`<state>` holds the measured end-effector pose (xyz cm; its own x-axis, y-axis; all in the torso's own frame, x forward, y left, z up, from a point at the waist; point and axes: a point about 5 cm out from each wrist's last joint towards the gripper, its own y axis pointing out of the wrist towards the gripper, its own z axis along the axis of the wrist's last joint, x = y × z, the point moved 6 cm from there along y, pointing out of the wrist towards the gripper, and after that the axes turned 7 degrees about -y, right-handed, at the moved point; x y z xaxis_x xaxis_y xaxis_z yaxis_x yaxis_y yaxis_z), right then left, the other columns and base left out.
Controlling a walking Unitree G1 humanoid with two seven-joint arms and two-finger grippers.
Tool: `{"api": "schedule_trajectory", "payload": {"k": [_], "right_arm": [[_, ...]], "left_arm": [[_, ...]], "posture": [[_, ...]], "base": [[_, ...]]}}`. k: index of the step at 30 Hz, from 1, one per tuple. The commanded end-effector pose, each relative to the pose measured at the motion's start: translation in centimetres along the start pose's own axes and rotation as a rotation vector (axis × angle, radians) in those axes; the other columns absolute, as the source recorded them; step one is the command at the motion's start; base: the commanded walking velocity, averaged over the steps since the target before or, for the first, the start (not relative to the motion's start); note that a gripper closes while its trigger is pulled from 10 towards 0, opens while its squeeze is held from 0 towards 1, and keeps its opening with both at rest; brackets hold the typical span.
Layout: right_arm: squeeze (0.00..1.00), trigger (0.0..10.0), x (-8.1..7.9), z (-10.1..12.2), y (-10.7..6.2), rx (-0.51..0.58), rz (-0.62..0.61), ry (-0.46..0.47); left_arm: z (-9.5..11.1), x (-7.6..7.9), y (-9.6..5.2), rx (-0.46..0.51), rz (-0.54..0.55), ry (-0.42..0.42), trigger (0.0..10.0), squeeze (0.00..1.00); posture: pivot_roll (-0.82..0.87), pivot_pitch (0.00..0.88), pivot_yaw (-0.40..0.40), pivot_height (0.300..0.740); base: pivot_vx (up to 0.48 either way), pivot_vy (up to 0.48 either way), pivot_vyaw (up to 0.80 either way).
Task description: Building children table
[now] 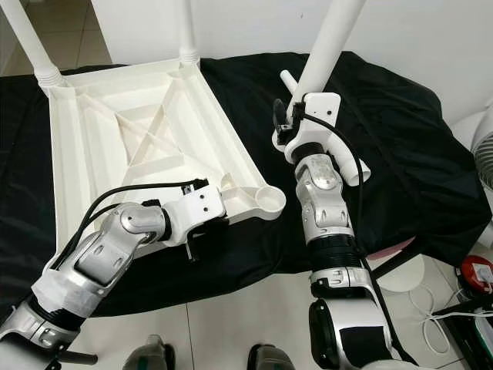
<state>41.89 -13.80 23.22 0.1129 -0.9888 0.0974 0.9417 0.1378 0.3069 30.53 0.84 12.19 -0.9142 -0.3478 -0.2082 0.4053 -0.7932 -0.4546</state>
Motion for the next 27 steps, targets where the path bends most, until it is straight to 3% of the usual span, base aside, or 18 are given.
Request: {"api": "schedule_trajectory", "payload": {"k": [1, 4, 5, 7, 8, 9, 10, 12, 14, 17, 24, 27], "right_arm": [[0.0, 10.0, -0.3, -0.6, -0.3, -0.015, 0.025, -0.029], [0.0, 10.0, -0.6, -0.9, -0.5, -0.024, 0.039, -0.03], [0.0, 10.0, -0.7, -1.1, -0.7, -0.029, 0.047, -0.031], [0.0, 10.0, -0.7, -1.1, -0.7, -0.029, 0.047, -0.031], [0.0, 10.0, -0.9, -1.4, -0.9, -0.039, 0.06, -0.03], [0.0, 10.0, -1.1, -1.9, -1.3, -0.053, 0.077, -0.038], [0.0, 10.0, -1.1, -1.9, -1.3, -0.053, 0.077, -0.038], [0.0, 10.0, -1.4, -2.7, -1.9, -0.07, 0.096, -0.052], [0.0, 10.0, -1.4, -3.3, -2.3, -0.088, 0.098, -0.055], [0.0, 10.0, -1.4, -3.7, -2.5, -0.106, 0.093, -0.056], [0.0, 10.0, -1.8, -4.4, -2.7, -0.139, 0.081, -0.078], [0.0, 10.0, -2.5, -4.2, -3.1, -0.123, 0.143, -0.089]], "left_arm": [[1.8, 0.6, -0.4, 0.058, -0.074, 0.023, 10.0, 1.0], [2.3, -0.1, -0.4, 0.074, -0.036, 0.035, 10.0, 1.0], [2.7, -0.5, -0.5, 0.089, -0.016, 0.037, 10.0, 0.7], [2.7, -0.5, -0.5, 0.089, -0.016, 0.037, 10.0, 0.7], [3.4, -1.0, -0.6, 0.122, 0.013, 0.047, 10.0, 0.0], [4.8, -1.7, -0.9, 0.196, 0.062, 0.048, 10.0, 0.0], [4.8, -1.7, -0.9, 0.196, 0.062, 0.048, 10.0, 0.0], [6.4, -2.6, -1.2, 0.287, 0.134, 0.037, 10.0, 0.0], [7.0, -3.0, -1.1, 0.346, 0.168, -0.038, 10.0, 0.0], [6.8, -3.4, -0.9, 0.355, 0.195, -0.097, 10.0, 0.0], [6.8, -3.8, -0.8, 0.414, 0.249, -0.136, 10.0, 0.0], [6.6, -4.5, -1.0, 0.429, 0.29, -0.153, 10.0, 0.0]], "posture": [[0.05, 0.0, -0.041, 0.74], [0.05, 0.0, -0.043, 0.74], [0.05, 0.0, -0.045, 0.74], [0.05, 0.0, -0.045, 0.74], [0.05, 0.0, -0.045, 0.74], [0.05, 0.0, -0.049, 0.74], [0.05, 0.0, -0.049, 0.74], [0.05, 0.0, -0.049, 0.74], [0.05, 0.0, -0.048, 0.74], [0.05, 0.0, -0.048, 0.74], [0.03, 0.0, -0.048, 0.74], [0.03, 0.0, -0.045, 0.74]], "base": [[0.0, 0.0, 0.0], [0.0, 0.0, 0.0], [0.0, 0.0, 0.0], [0.0, 0.0, 0.0], [0.0, 0.0, 0.0], [0.0, 0.0, 0.0], [0.0, 0.0, 0.0], [0.0, 0.0, 0.0], [0.0, 0.0, 0.0], [0.0, 0.0, 0.0], [0.0, 0.0, 0.0], [0.0, 0.0, 0.0]]}}
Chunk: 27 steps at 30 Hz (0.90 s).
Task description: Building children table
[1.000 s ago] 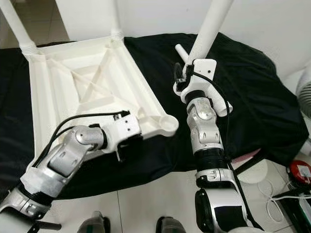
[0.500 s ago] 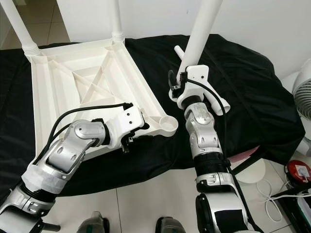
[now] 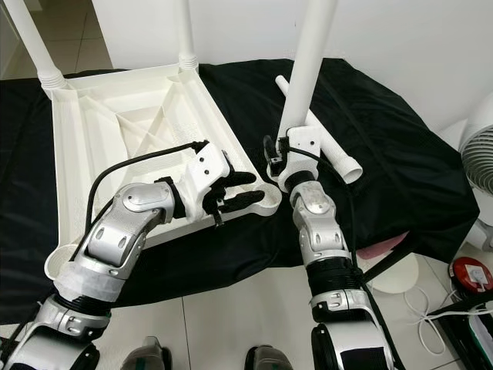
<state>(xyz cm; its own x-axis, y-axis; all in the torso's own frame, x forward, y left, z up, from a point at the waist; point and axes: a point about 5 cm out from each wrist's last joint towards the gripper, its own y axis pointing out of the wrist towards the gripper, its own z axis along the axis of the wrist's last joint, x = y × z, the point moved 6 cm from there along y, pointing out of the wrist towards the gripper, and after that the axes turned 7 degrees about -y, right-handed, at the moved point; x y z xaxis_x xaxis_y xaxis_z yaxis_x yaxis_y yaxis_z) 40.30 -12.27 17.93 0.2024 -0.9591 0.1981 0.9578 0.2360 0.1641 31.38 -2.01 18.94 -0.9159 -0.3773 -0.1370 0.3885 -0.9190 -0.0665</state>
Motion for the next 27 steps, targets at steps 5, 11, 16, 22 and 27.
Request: {"api": "schedule_trajectory", "payload": {"k": [5, 11, 16, 22, 27], "right_arm": [[0.0, 10.0, -1.6, -0.2, -1.3, 0.028, 0.132, -0.027], [0.0, 10.0, -1.9, -1.4, -2.5, 0.003, 0.195, -0.059], [0.0, 10.0, -1.9, -2.3, -3.1, -0.016, 0.221, -0.069], [0.0, 10.0, -2.6, -3.6, -3.8, -0.041, 0.283, -0.074], [0.0, 10.0, -3.0, -3.8, -4.0, -0.029, 0.323, -0.082]], "left_arm": [[0.3, -2.9, -1.0, 0.07, 0.259, -0.03, 10.0, 0.0], [0.2, -3.5, -1.6, 0.059, 0.279, -0.082, 10.0, 0.0], [0.4, -4.2, -2.1, 0.067, 0.308, -0.102, 10.0, 0.0], [0.3, -4.6, -2.5, 0.062, 0.333, -0.108, 10.0, 0.0], [0.5, -4.8, -2.7, 0.063, 0.339, -0.11, 10.0, 0.0]], "posture": [[0.04, 0.0, -0.031, 0.74], [0.05, 0.0, -0.022, 0.74], [0.05, 0.0, -0.01, 0.74], [0.05, 0.006, -0.008, 0.74], [0.05, 0.013, -0.004, 0.74]], "base": [[0.0, 0.0, 0.0], [0.0, 0.0, 0.0], [0.0, 0.0, 0.0], [0.0, 0.0, 0.0], [0.0, 0.0, 0.0]]}}
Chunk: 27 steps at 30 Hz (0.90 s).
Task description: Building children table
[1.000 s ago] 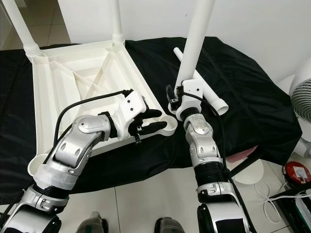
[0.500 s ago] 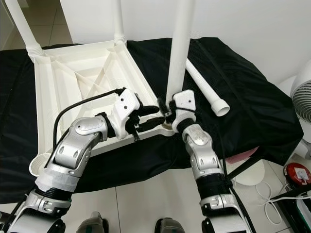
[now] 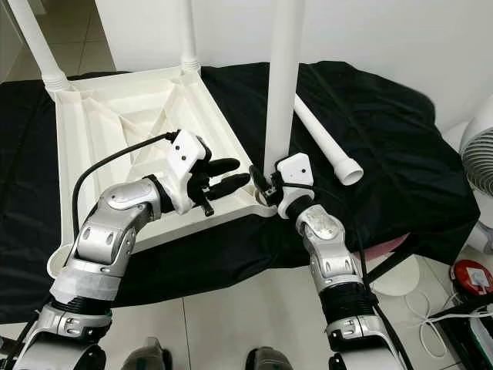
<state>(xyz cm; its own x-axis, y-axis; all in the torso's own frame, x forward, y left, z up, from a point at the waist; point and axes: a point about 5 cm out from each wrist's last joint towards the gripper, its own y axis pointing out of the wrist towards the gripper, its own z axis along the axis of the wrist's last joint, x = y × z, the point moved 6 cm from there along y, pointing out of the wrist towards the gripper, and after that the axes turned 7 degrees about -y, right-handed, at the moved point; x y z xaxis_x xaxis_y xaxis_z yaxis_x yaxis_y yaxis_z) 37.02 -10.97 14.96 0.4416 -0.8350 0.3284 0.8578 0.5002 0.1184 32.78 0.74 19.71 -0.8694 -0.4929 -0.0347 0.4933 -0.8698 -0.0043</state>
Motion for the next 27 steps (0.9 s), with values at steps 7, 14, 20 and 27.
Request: {"api": "schedule_trajectory", "payload": {"k": [7, 14, 20, 27], "right_arm": [[0.0, 10.0, -1.6, -1.7, 0.2, -0.024, 0.079, 0.062], [0.0, 10.0, -1.9, -2.2, 0.2, -0.012, 0.079, 0.053], [0.0, 10.0, -3.2, -2.8, -0.5, 0.0, 0.123, 0.053], [0.0, 10.0, -4.1, -3.7, -1.0, -0.024, 0.176, 0.033]], "left_arm": [[0.8, -2.6, -0.5, 0.028, 0.234, -0.001, 10.0, 0.0], [1.0, -2.6, -0.6, 0.032, 0.241, -0.003, 10.0, 0.0], [1.2, -2.7, -0.8, 0.037, 0.255, -0.002, 10.0, 0.0], [1.1, -2.7, -0.8, 0.035, 0.256, -0.002, 10.0, 0.0]], "posture": [[0.05, 0.019, -0.009, 0.74], [0.06, 0.021, -0.014, 0.74], [0.07, 0.021, -0.021, 0.74], [0.06, 0.019, -0.018, 0.74]], "base": [[0.0, 0.0, 0.0], [0.0, 0.0, 0.0], [0.0, 0.0, 0.0], [0.0, 0.0, 0.0]]}}
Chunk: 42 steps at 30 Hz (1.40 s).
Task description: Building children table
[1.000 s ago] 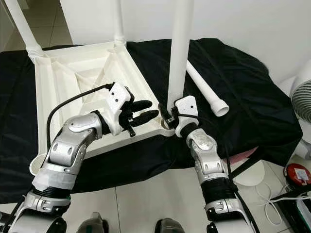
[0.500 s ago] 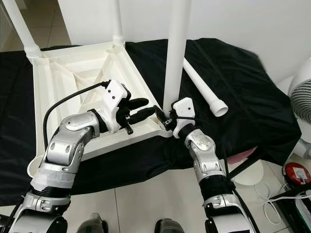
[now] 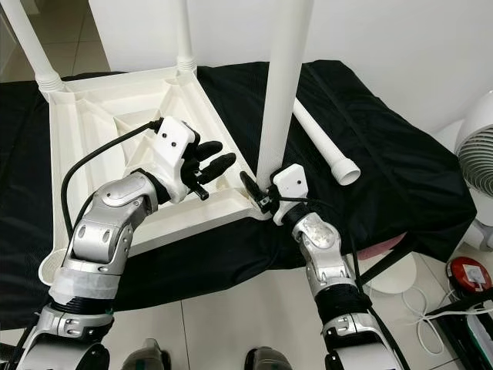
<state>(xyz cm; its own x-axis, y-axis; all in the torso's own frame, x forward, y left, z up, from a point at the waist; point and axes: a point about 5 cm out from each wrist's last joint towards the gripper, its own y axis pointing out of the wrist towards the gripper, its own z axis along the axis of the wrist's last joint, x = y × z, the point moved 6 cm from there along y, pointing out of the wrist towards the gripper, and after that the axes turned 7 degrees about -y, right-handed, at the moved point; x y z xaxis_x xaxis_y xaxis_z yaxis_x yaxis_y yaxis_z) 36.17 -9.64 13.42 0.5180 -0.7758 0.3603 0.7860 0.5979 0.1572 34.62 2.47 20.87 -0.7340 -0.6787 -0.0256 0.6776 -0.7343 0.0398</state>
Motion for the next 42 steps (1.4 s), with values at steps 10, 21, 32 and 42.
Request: {"api": "schedule_trajectory", "payload": {"k": [10, 21, 32, 42], "right_arm": [[0.0, 10.0, -1.1, -4.2, -0.3, -0.18, -0.016, 0.216], [0.0, 10.0, -0.6, -5.0, -0.2, -0.229, -0.042, 0.246], [0.0, 10.0, -0.5, -5.8, -0.2, -0.272, -0.054, 0.265], [0.0, 10.0, 0.1, -6.5, -0.3, -0.306, -0.115, 0.371]], "left_arm": [[0.3, -0.1, 0.0, 0.005, 0.035, 0.003, 10.0, 0.0], [0.4, -0.1, -0.1, 0.008, 0.039, 0.002, 10.0, 0.0], [0.4, -0.2, -0.3, 0.007, 0.043, 0.001, 10.0, 0.0], [0.4, 0.0, -0.2, 0.007, 0.037, 0.001, 10.0, 0.0]], "posture": [[0.06, 0.01, -0.021, 0.74], [0.07, 0.0, -0.028, 0.74], [0.07, 0.0, -0.031, 0.74], [0.07, 0.0, -0.032, 0.74]], "base": [[0.0, 0.0, 0.0], [0.0, 0.0, 0.0], [0.0, 0.0, 0.0], [0.0, 0.0, 0.0]]}}
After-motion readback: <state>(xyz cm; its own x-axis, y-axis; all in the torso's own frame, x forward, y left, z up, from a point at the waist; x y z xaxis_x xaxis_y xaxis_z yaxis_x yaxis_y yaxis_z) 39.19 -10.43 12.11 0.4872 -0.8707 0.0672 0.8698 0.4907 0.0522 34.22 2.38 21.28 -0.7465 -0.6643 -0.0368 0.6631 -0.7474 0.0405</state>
